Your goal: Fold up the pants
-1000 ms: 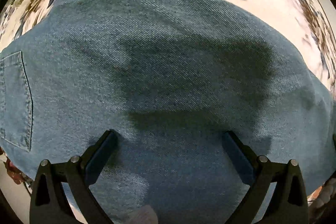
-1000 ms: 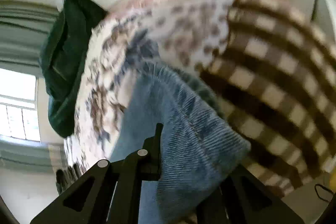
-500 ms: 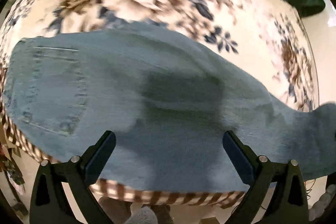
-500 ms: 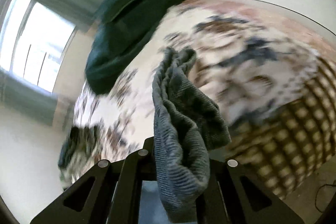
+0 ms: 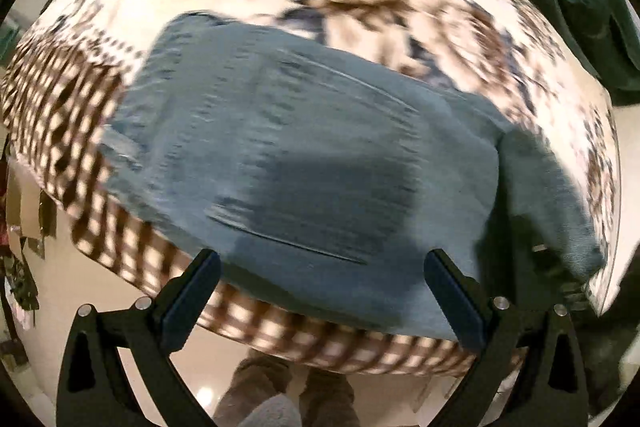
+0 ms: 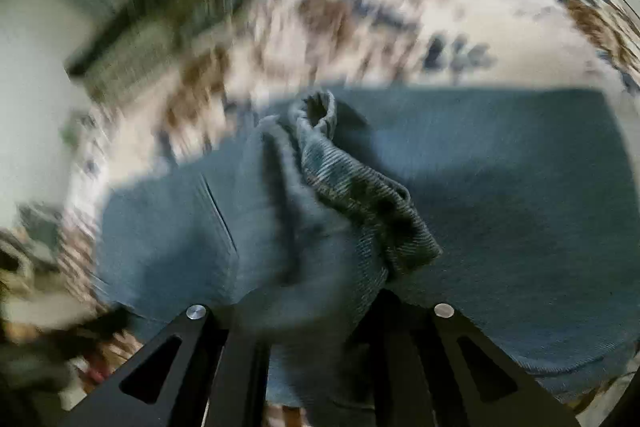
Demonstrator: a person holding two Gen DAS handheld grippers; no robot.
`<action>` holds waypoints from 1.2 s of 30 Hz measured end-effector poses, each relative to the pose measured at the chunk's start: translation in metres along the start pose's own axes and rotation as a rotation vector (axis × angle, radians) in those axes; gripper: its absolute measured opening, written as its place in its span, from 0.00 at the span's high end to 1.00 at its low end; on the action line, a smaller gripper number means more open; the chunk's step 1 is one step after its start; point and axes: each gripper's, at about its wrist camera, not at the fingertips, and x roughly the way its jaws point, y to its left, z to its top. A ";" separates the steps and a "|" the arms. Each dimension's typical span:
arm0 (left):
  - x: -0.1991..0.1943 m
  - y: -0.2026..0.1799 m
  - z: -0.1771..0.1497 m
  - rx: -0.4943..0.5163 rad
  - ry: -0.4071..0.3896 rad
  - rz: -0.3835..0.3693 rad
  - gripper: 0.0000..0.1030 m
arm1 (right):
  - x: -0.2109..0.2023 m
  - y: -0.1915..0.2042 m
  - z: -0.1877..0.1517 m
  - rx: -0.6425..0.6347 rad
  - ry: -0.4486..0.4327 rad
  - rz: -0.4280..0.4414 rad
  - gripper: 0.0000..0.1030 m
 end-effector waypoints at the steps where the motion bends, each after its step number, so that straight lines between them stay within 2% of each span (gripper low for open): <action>1: 0.000 0.008 0.003 -0.009 -0.006 0.004 0.00 | 0.009 0.005 -0.002 -0.010 0.026 -0.026 0.79; 2: -0.001 0.015 0.005 -0.018 -0.014 0.007 0.00 | 0.016 0.013 -0.004 -0.022 0.054 -0.035 0.60; 3: -0.004 0.023 0.006 -0.025 -0.020 0.010 0.00 | 0.017 0.022 -0.005 -0.041 0.086 -0.002 0.35; 5: -0.005 0.031 0.010 -0.042 -0.029 0.010 0.00 | 0.010 0.030 -0.003 -0.043 0.136 0.138 0.16; 6: -0.006 0.032 0.013 -0.048 -0.028 0.003 0.00 | 0.000 0.028 -0.003 -0.016 0.134 0.174 0.16; 8: -0.008 0.030 0.019 -0.057 -0.028 -0.025 0.00 | -0.021 0.015 -0.002 0.032 0.118 0.165 0.16; 12: -0.002 0.003 0.033 -0.024 -0.005 -0.103 0.00 | -0.058 -0.032 -0.001 0.075 0.080 -0.096 0.00; 13: 0.003 -0.006 0.036 -0.010 0.009 -0.118 0.00 | -0.064 -0.047 -0.002 0.090 0.085 -0.163 0.00; 15: 0.017 -0.028 0.042 0.025 0.041 -0.135 0.00 | -0.068 -0.077 0.000 0.137 0.108 -0.235 0.00; 19: 0.052 -0.073 0.052 0.105 0.064 -0.122 0.00 | -0.074 -0.134 -0.002 0.268 0.138 -0.281 0.00; 22: 0.079 -0.100 0.051 0.210 0.093 -0.095 0.21 | -0.075 -0.154 -0.006 0.293 0.135 -0.308 0.00; 23: 0.087 -0.109 0.049 0.258 0.097 -0.067 0.30 | -0.074 -0.161 -0.004 0.301 0.136 -0.307 0.00; 24: 0.089 -0.115 0.047 0.292 0.082 -0.046 0.36 | -0.075 -0.161 -0.004 0.307 0.139 -0.302 0.00; 25: 0.087 -0.118 0.044 0.328 0.053 -0.049 0.46 | -0.073 -0.162 -0.005 0.314 0.145 -0.287 0.00; 26: 0.084 -0.118 0.043 0.341 0.043 -0.106 0.87 | -0.076 -0.161 -0.003 0.315 0.151 -0.279 0.00; 29: 0.070 -0.111 0.037 0.352 0.019 -0.145 0.92 | -0.070 -0.152 0.003 0.294 0.160 -0.266 0.01; 31: 0.063 -0.101 0.036 0.328 0.018 -0.172 0.92 | -0.069 -0.140 0.006 0.267 0.154 -0.217 0.09; 32: 0.060 -0.094 0.036 0.310 0.023 -0.173 0.92 | -0.066 -0.130 0.009 0.236 0.152 -0.193 0.28; 33: 0.060 -0.091 0.037 0.300 0.029 -0.172 0.92 | -0.060 -0.121 0.013 0.200 0.168 -0.185 0.51; 36: 0.064 -0.082 0.042 0.254 0.067 -0.165 0.88 | -0.025 -0.103 0.017 0.145 0.257 -0.120 0.72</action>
